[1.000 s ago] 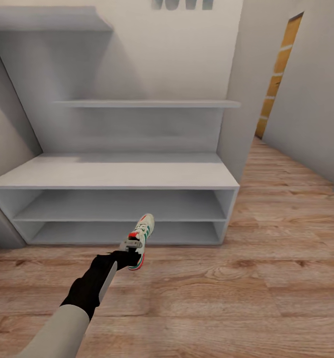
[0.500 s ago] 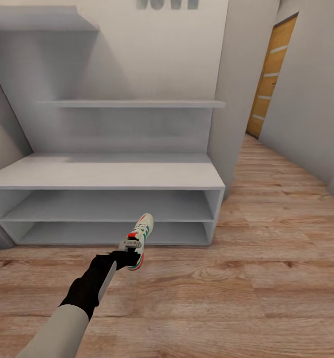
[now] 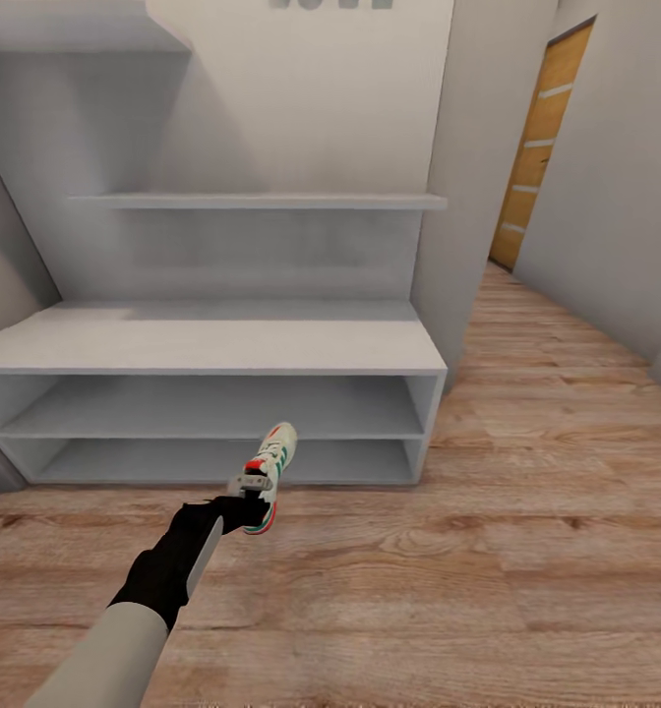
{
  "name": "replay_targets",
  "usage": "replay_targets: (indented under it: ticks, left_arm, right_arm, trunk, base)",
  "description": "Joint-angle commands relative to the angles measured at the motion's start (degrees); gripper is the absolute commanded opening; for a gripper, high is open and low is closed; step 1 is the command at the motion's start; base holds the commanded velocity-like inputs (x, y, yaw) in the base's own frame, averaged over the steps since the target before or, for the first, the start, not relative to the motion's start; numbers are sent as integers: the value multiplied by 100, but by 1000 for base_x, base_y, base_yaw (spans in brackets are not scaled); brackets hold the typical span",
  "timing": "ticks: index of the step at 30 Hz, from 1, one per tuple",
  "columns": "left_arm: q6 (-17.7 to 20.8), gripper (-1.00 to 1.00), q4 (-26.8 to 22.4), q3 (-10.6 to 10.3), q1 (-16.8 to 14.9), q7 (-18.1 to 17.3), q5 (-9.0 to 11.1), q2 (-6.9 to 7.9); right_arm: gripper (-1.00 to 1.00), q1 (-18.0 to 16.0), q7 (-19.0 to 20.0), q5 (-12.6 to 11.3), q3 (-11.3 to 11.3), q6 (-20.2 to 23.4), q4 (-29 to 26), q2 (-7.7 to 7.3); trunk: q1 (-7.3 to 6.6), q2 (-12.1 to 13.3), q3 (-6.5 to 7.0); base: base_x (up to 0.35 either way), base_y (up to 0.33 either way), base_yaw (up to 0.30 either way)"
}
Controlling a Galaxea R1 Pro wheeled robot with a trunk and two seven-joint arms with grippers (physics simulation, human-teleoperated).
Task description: Pick up the two gym shoes and the two sandals from the corridor floor and place them onto the hallstand (shoe rack) in the corridor, making sure they are on the rack and not on the floor. Arrange them so the two gym shoes are next to each other and the two sandals are next to each other.
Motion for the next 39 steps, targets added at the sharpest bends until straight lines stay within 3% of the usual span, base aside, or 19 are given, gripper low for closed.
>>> replay_targets:
  ticks: [1,11,19,30,39]
  left_arm:
    - [29,-100,-9,4,-2,-16,-8,0]
    - [22,-100,-17,21,-2,-4,-8,144]
    - [-354,-100,-17,33,-2,220,-4,281]
    - [-371,-100,-14,97,-2,233,1,286]
    - [-376,-100,-12,373,-2,237,5,286]
  right_arm:
    - [-100,-4,-4,-27,-6,32,-6,0]
    - [-100,-4,-4,-27,-6,33,-6,0]
    - [-100,-4,-4,-28,-6,32,-6,0]
    - [-100,-4,-4,-27,-6,32,-6,0]
    - [-100,-4,-4,-27,-6,32,-6,0]
  trunk:
    - [1,-4,-34]
    - [27,-18,-337]
    - [27,-18,-347]
    - [27,-18,-348]
    - [27,-18,-348]
  base:
    - [0,0,0]
    - [0,0,6]
    - [0,0,5]
    - [101,72,0]
    - [91,73,0]
